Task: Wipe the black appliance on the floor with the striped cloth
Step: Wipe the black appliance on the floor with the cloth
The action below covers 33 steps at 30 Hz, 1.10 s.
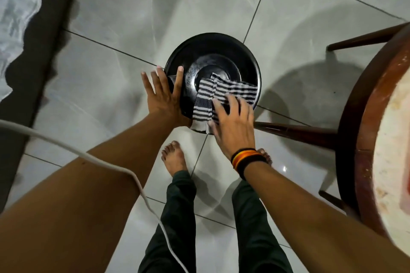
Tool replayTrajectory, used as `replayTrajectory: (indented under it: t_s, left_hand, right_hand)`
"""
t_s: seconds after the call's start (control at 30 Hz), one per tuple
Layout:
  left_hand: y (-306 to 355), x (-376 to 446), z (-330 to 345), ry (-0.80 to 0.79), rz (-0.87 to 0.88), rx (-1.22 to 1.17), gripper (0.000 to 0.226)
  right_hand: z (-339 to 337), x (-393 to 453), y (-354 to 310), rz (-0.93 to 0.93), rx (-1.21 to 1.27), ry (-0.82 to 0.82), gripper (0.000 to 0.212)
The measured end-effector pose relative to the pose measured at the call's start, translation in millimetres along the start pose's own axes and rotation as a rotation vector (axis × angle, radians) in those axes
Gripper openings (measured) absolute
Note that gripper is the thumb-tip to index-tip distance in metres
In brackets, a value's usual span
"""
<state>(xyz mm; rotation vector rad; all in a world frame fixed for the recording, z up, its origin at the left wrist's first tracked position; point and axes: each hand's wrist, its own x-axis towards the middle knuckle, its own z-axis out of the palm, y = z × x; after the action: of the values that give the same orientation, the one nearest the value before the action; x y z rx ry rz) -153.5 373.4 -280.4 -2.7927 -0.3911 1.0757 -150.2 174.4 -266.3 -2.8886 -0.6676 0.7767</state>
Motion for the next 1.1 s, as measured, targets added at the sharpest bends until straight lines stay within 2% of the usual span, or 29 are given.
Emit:
replayTrajectory:
  t_s: [0.13, 0.27, 0.33, 0.4, 0.53, 0.67, 0.77, 0.83, 0.87, 0.93, 0.97, 1.0, 1.03, 1.1]
  left_hand:
    - [-1.8, 1.3, 3.3, 0.009, 0.045, -0.144, 0.167]
    - [9.6, 4.5, 3.5, -0.025, -0.025, -0.262, 0.168]
    - [18.3, 3.9, 0.8, -0.026, -0.049, -0.342, 0.168]
    - [21.9, 1.3, -1.7, -0.025, -0.064, -0.360, 0.167]
    - [20.6, -3.5, -2.7, 0.000, -0.061, -0.353, 0.166]
    - [20.7, -4.6, -7.4, -0.018, -0.050, -0.344, 0.164]
    - [15.0, -7.9, -17.6, -0.083, -0.043, -0.338, 0.153]
    - [14.8, -16.4, -29.8, 0.008, -0.066, -0.441, 0.119]
    - [17.0, -22.4, -35.0, 0.152, -0.085, -0.521, 0.093]
    - [27.2, -33.5, -44.3, 0.397, -0.121, -0.696, 0.041]
    - [34.9, -40.3, -47.9, 0.429, -0.118, -0.776, 0.028]
    - [44.5, -44.1, -51.2, 0.407, -0.095, -0.823, 0.028]
    - [53.3, -45.5, -51.4, 0.353, -0.067, -0.834, 0.038]
    - [68.9, -44.2, -49.6, 0.250, -0.023, -0.785, 0.060]
  right_hand:
    - [-8.3, 57.8, -8.1, -0.078, 0.028, 0.046, 0.068]
    - [-32.7, 112.9, -2.9, -0.202, -0.068, 0.018, 0.064]
    - [-44.2, 122.7, 15.3, -0.146, -0.042, 0.013, 0.063]
    - [-43.6, 110.5, 32.1, -0.004, 0.077, 0.025, 0.064]
    - [-15.2, 41.1, 25.0, 0.191, 0.252, 0.063, 0.067]
    - [9.8, -0.6, -15.0, 0.197, 0.348, 0.003, 0.075]
    - [0.6, 1.3, -19.9, 0.223, 0.561, 0.126, 0.064]
    - [-10.4, 2.9, -12.7, 0.405, 0.752, 0.268, 0.066]
    - [-17.4, 3.4, -8.9, 0.557, 0.863, 0.304, 0.070]
    - [-17.1, 12.2, -0.3, 0.879, 1.161, 0.243, 0.084]
    - [-14.0, 17.1, 3.2, 1.011, 1.315, 0.157, 0.088]
    - [-13.9, 21.0, 5.5, 1.105, 1.450, 0.072, 0.088]
    - [-14.7, 24.2, 5.8, 1.151, 1.531, 0.000, 0.082]
    - [-16.0, 27.4, 8.3, 1.158, 1.521, -0.027, 0.064]
